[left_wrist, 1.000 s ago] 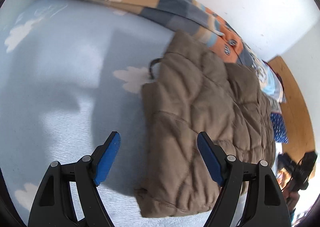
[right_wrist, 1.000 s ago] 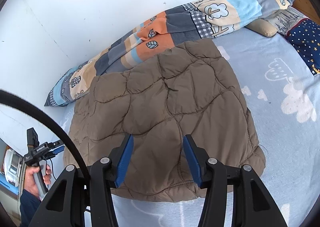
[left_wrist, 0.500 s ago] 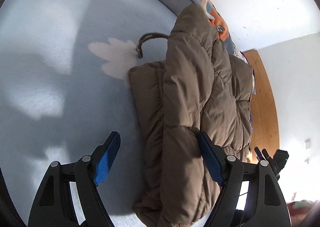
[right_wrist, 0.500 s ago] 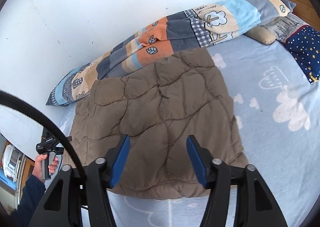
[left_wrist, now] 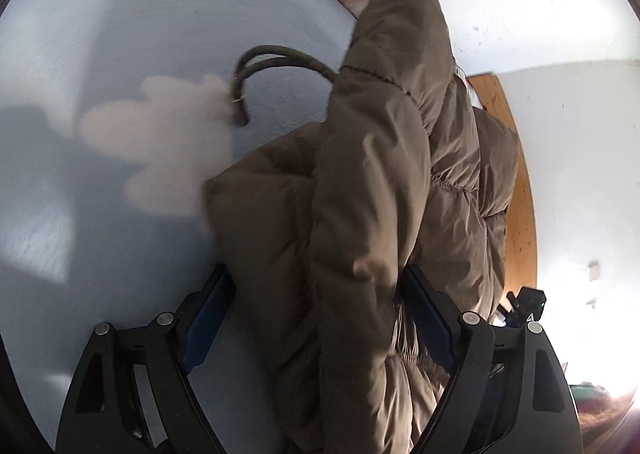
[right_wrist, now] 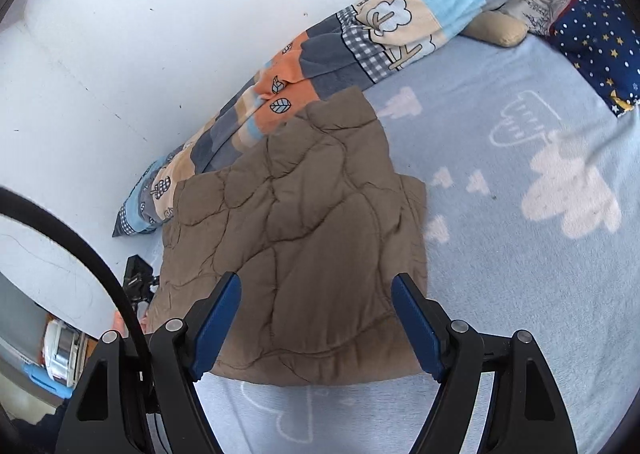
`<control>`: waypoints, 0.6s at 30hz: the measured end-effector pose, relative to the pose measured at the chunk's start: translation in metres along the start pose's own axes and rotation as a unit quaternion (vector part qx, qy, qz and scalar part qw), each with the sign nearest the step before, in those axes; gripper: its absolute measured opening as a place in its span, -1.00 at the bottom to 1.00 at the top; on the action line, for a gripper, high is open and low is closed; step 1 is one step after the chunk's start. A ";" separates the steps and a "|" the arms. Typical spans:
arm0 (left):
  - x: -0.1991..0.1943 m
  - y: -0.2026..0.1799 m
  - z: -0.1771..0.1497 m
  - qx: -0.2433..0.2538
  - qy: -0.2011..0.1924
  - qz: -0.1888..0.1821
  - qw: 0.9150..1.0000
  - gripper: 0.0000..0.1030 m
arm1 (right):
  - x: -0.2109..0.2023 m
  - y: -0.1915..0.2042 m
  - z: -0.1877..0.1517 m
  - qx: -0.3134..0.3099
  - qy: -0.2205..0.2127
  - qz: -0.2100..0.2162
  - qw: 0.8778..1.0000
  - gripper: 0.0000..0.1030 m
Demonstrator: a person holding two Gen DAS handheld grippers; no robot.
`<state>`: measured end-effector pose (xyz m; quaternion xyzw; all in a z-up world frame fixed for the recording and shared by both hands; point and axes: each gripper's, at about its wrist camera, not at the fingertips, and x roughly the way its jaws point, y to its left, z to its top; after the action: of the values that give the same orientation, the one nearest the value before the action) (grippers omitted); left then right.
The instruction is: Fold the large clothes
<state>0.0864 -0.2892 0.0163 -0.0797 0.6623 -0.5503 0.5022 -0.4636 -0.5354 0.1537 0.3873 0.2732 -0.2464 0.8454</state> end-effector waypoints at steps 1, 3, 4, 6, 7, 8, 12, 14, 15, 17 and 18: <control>0.000 -0.001 0.002 0.004 0.005 0.001 1.000 0.60 | 0.000 -0.001 0.000 -0.003 0.001 0.001 1.000 0.60; 0.000 -0.005 0.007 0.018 0.016 0.003 1.000 0.29 | 0.003 -0.004 0.002 -0.017 0.012 0.003 1.000 0.61; -0.002 -0.004 0.009 0.019 0.019 -0.002 1.000 0.23 | 0.005 -0.007 0.003 -0.022 0.018 0.005 1.000 0.61; -0.003 -0.004 0.011 0.018 0.023 -0.005 1.000 0.17 | 0.008 -0.017 0.008 -0.016 0.025 0.012 0.999 0.61; -0.004 -0.004 0.011 0.020 0.023 -0.004 1.000 0.17 | 0.009 -0.022 0.010 -0.010 0.029 0.021 0.999 0.64; -0.002 -0.005 0.011 0.024 0.022 -0.004 0.999 0.17 | 0.011 -0.027 0.013 -0.008 0.035 0.032 0.999 0.68; -0.007 -0.006 0.000 0.027 0.016 -0.010 0.999 0.17 | 0.024 -0.057 0.027 0.014 0.060 0.075 0.995 0.78; -0.008 -0.008 -0.004 0.025 0.016 -0.008 1.000 0.17 | 0.034 -0.073 0.035 0.036 0.070 0.088 0.993 0.80; -0.007 -0.007 -0.007 0.028 0.015 -0.004 0.999 0.17 | 0.038 -0.077 0.038 0.038 0.070 0.093 0.992 0.82; -0.007 -0.006 -0.011 0.029 0.015 -0.003 0.999 0.17 | 0.055 -0.085 0.042 0.035 0.083 0.089 0.992 0.86; -0.007 -0.001 -0.013 0.029 0.015 -0.004 0.999 0.17 | 0.062 -0.088 0.043 0.034 0.089 0.091 0.991 0.86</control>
<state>0.0795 -0.2764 0.0203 -0.0597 0.6535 -0.5723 0.4918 -0.4618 -0.6329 0.0914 0.4591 0.3029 -0.1423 0.8229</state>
